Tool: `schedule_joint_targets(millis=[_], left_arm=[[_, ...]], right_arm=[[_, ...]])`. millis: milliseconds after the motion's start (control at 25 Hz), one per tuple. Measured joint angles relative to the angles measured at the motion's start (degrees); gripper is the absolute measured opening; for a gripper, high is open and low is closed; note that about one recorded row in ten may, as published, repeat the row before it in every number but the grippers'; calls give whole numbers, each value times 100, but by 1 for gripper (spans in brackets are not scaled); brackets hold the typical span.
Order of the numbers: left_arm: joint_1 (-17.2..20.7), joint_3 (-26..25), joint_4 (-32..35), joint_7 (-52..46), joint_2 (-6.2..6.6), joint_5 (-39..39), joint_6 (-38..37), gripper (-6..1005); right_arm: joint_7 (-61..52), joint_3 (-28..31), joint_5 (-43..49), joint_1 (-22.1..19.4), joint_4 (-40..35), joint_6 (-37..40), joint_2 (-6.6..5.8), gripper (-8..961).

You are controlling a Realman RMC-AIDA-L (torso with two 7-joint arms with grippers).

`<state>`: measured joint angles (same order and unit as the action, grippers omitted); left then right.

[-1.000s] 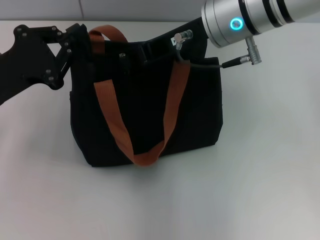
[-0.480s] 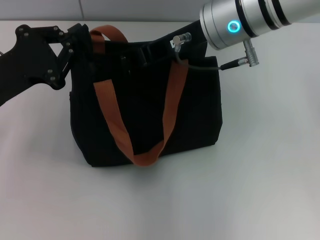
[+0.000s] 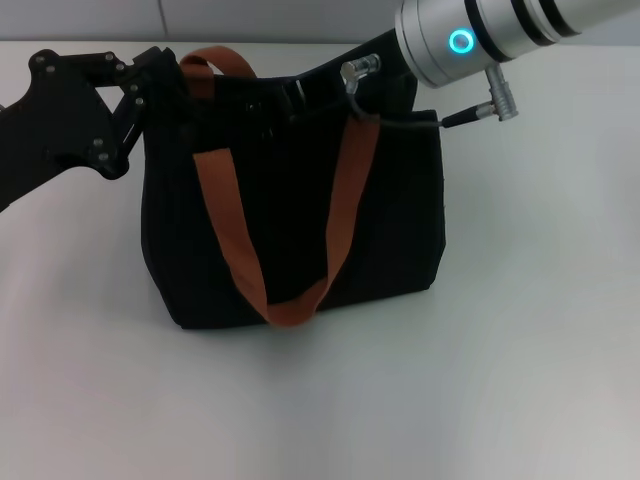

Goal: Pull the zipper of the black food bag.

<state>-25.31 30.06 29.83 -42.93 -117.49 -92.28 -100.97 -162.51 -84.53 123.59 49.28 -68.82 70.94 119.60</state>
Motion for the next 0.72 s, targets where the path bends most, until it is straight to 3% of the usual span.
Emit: schedule_joint_targets(millis=[280,720], left_arm=[[17,0,-4,20,13,-1,0,144],[67,-22,4,7,29,48,29,147]], right_arm=[[-662,-215,810,-195,-689,22,19,26],[-693,2,987,-635,-1092,195,30,65]])
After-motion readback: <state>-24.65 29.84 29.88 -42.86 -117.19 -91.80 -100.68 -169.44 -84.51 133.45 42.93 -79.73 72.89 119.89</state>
